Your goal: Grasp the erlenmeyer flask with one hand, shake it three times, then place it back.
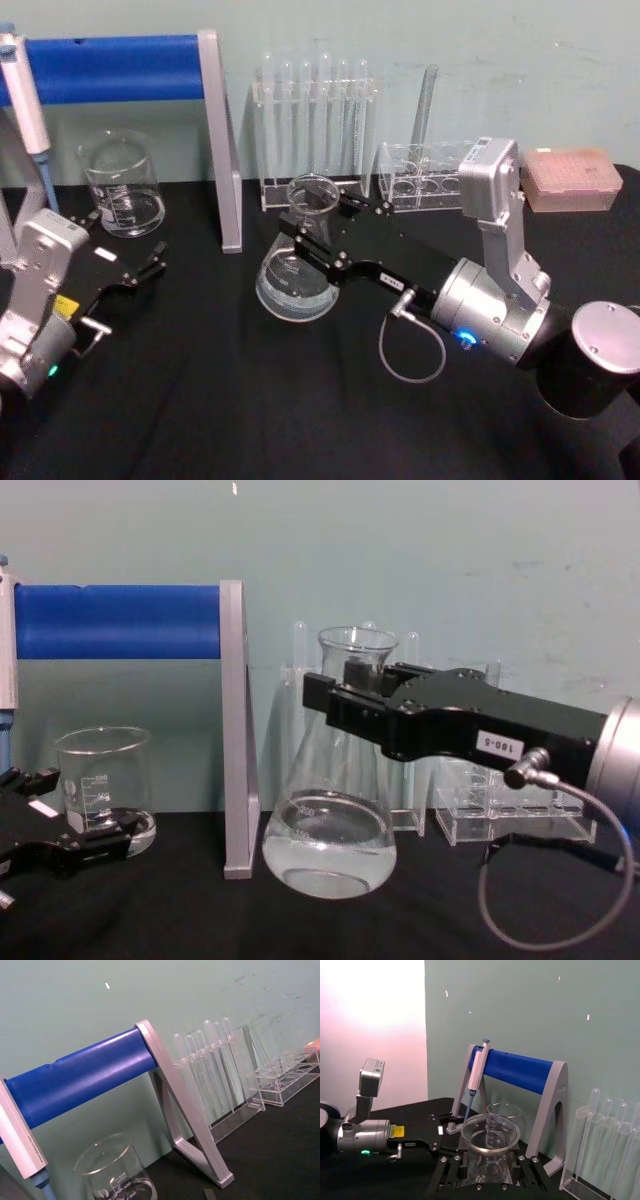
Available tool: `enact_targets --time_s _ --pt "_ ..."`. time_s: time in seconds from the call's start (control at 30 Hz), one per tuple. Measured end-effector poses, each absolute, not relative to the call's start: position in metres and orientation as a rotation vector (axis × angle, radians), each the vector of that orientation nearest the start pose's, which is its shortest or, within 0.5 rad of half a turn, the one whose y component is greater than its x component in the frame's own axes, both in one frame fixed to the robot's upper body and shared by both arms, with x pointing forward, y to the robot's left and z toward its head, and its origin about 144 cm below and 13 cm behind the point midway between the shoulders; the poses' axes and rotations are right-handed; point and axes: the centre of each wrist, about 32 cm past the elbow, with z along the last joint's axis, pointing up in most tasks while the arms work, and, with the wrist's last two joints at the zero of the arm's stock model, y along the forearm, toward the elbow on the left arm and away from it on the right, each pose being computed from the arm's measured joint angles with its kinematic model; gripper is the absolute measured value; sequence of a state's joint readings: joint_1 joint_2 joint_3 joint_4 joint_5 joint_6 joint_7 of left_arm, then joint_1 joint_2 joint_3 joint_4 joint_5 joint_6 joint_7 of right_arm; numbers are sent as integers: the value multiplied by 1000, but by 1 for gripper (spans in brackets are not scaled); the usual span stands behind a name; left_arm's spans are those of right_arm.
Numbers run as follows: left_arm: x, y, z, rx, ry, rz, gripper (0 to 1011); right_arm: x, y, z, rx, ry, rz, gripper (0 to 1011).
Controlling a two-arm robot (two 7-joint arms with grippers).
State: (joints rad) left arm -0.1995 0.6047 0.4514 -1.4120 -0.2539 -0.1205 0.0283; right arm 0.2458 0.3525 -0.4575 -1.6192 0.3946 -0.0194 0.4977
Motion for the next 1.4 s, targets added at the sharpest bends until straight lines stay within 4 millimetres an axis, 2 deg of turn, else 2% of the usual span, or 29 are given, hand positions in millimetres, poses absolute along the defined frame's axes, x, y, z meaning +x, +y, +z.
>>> enact_targets --time_s 0.3,0.93,1.2,1.4 --pt "489 310 1140 304 -285 1248 1001 493 -200 1207 86 -125 -712 449" --pt "489 310 1140 304 -285 1248 1001 468 -261 1210 80 -153 -1127 449" --pt "489 310 1140 304 -285 1248 1001 467 -265 1210 73 -153 -1148 450" --pt "489 310 1140 304 -285 1248 1001 474 -254 1209 71 -142 -1057 449"
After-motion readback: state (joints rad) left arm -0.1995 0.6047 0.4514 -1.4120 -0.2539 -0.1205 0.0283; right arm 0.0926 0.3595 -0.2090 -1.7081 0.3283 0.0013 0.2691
